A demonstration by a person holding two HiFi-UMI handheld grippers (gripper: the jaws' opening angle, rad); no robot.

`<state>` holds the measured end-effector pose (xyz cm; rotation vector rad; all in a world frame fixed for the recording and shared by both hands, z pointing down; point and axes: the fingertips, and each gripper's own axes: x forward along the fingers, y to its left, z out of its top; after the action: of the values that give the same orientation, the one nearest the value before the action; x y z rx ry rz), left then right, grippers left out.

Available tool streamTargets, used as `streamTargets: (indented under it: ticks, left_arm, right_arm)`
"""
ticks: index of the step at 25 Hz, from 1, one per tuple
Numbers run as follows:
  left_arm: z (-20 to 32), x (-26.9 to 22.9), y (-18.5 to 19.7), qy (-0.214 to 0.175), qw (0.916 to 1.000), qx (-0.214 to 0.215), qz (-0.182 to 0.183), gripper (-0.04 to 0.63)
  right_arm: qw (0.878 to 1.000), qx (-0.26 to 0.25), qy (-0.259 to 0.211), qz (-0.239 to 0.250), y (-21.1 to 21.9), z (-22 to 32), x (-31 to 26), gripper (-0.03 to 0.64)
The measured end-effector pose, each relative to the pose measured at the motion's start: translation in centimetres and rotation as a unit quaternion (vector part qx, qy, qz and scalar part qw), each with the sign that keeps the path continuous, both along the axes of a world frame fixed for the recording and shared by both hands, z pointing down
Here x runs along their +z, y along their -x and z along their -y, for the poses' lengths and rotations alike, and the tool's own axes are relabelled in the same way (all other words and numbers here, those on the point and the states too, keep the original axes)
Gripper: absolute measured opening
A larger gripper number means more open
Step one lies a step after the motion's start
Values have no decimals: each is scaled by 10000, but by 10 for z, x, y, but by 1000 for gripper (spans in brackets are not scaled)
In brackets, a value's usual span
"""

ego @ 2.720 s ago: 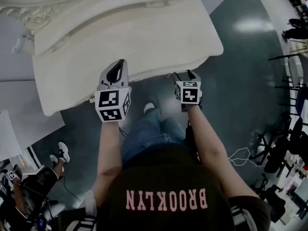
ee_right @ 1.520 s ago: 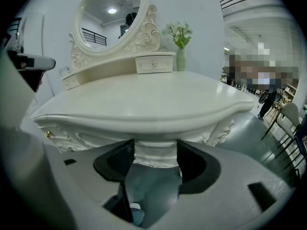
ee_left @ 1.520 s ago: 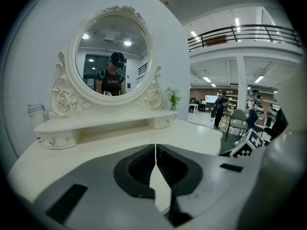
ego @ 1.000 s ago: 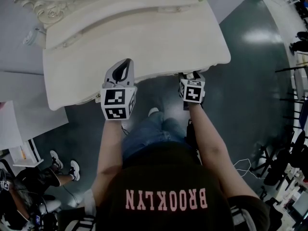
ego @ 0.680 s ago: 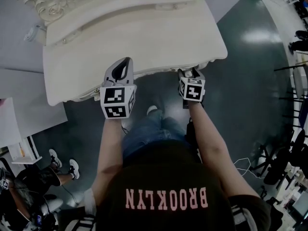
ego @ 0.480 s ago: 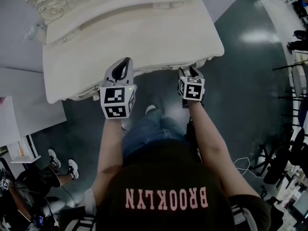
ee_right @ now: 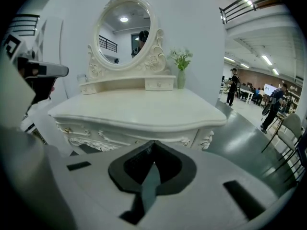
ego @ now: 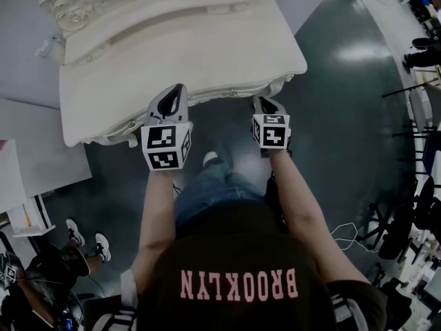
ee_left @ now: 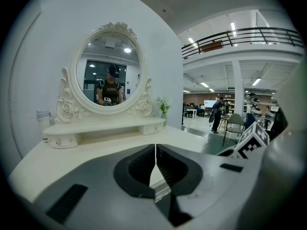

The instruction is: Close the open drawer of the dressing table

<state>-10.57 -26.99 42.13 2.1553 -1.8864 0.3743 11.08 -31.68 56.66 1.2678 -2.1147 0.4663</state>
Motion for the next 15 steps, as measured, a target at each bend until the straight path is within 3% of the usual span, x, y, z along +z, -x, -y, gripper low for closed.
streamTargets:
  ticks: [6, 15]
  left_arm:
    - [-7, -14, -7, -57, 10000, -6, -4, 9]
    - [-16, -26, -16, -95, 9999, 42, 38, 9]
  right_arm:
    - [9998, -63, -9, 170, -12, -10, -21, -3]
    - [9983, -556, -35, 186, -10, -18, -53, -3]
